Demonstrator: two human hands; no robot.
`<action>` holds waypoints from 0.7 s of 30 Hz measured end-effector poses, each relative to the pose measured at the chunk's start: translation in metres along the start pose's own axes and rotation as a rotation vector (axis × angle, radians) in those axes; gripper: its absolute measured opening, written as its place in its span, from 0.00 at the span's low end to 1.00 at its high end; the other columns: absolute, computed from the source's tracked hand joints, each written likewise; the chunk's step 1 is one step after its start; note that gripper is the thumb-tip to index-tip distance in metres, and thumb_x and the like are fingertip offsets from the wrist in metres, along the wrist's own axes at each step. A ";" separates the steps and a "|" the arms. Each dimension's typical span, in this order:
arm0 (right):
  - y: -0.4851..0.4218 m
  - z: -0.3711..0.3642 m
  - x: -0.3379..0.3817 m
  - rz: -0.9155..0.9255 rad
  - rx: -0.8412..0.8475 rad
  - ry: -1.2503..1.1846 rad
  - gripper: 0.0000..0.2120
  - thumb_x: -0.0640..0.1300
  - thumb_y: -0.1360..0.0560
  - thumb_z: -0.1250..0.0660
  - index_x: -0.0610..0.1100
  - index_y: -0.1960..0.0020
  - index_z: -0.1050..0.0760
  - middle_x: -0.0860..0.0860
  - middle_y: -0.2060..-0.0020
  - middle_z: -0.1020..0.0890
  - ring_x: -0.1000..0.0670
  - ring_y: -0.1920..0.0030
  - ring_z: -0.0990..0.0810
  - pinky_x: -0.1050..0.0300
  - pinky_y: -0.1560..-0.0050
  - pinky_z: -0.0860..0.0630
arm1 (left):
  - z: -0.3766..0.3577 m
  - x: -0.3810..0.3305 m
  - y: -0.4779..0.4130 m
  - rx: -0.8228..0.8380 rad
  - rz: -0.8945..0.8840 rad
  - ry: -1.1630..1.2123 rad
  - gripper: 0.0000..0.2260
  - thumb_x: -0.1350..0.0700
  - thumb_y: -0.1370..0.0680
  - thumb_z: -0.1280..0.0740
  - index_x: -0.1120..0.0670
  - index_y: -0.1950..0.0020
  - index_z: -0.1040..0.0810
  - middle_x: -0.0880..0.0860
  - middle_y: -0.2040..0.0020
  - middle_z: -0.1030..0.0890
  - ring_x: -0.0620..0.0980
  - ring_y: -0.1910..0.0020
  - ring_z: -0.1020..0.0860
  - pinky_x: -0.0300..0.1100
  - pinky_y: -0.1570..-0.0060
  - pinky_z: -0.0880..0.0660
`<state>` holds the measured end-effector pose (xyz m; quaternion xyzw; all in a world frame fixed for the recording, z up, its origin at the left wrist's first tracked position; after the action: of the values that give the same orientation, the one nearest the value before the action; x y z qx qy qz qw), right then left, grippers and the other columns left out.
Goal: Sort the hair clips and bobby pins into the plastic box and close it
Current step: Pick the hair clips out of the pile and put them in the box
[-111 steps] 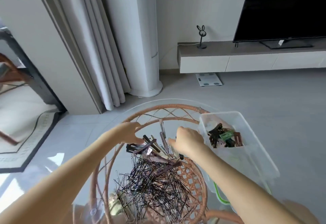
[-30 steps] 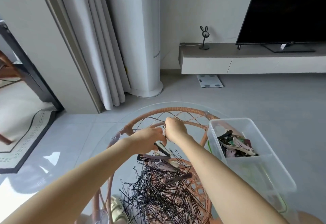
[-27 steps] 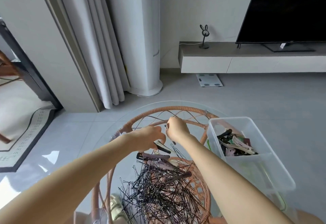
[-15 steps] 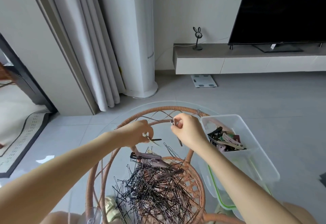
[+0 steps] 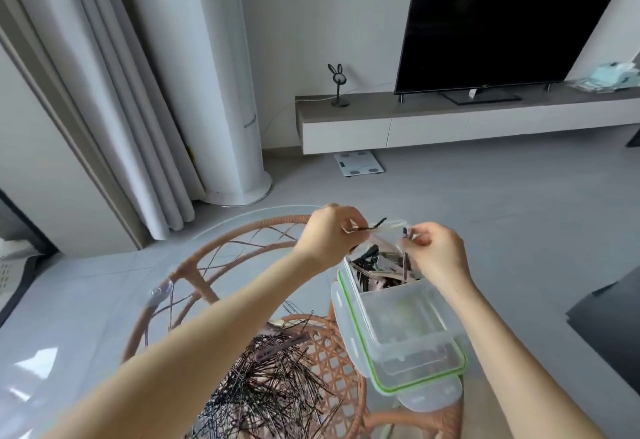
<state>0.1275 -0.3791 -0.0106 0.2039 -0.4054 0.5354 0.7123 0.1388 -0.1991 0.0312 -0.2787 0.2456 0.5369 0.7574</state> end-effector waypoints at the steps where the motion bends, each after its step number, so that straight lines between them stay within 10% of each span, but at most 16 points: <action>1: -0.002 -0.002 -0.005 -0.006 0.006 0.010 0.10 0.40 0.32 0.28 0.38 0.52 0.21 0.46 0.64 0.19 0.45 0.60 0.21 0.59 0.58 0.31 | -0.011 -0.004 -0.005 -0.005 -0.007 -0.056 0.05 0.57 0.26 0.32 0.55 0.52 0.19 0.53 0.57 0.23 0.51 0.61 0.23 0.39 0.60 0.29; 9: 0.000 -0.004 0.001 0.083 0.151 0.342 0.15 0.38 0.27 0.34 0.38 0.42 0.24 0.41 0.50 0.18 0.40 0.47 0.22 0.53 0.48 0.28 | -0.043 -0.004 -0.017 0.292 -0.075 -0.366 0.12 0.58 0.24 0.34 0.54 0.41 0.22 0.56 0.41 0.22 0.55 0.43 0.23 0.43 0.46 0.29; 15: 0.044 -0.006 0.059 0.444 0.062 0.334 0.13 0.33 0.28 0.38 0.38 0.45 0.22 0.43 0.50 0.19 0.41 0.50 0.21 0.55 0.50 0.27 | 0.030 0.024 0.015 0.214 -0.041 -0.322 0.09 0.56 0.25 0.33 0.53 0.45 0.20 0.53 0.44 0.20 0.51 0.48 0.21 0.41 0.48 0.27; 21: 0.111 -0.090 0.082 0.648 0.694 0.376 0.17 0.47 0.24 0.36 0.43 0.37 0.27 0.49 0.42 0.22 0.48 0.41 0.26 0.54 0.39 0.30 | 0.070 0.115 0.088 0.370 0.252 -0.503 0.11 0.52 0.25 0.33 0.48 0.43 0.22 0.48 0.44 0.22 0.48 0.45 0.22 0.43 0.43 0.26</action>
<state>0.0648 -0.2267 -0.0137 0.1924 -0.1109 0.8594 0.4606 0.0952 -0.0494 -0.0093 0.0373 0.1768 0.6247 0.7597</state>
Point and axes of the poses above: each hand's wrist, its own y-axis away from the middle knuckle, its own z-axis out of the back of the hand, x = y × z, the point moved 4 cm from there along -y, towards the middle knuckle
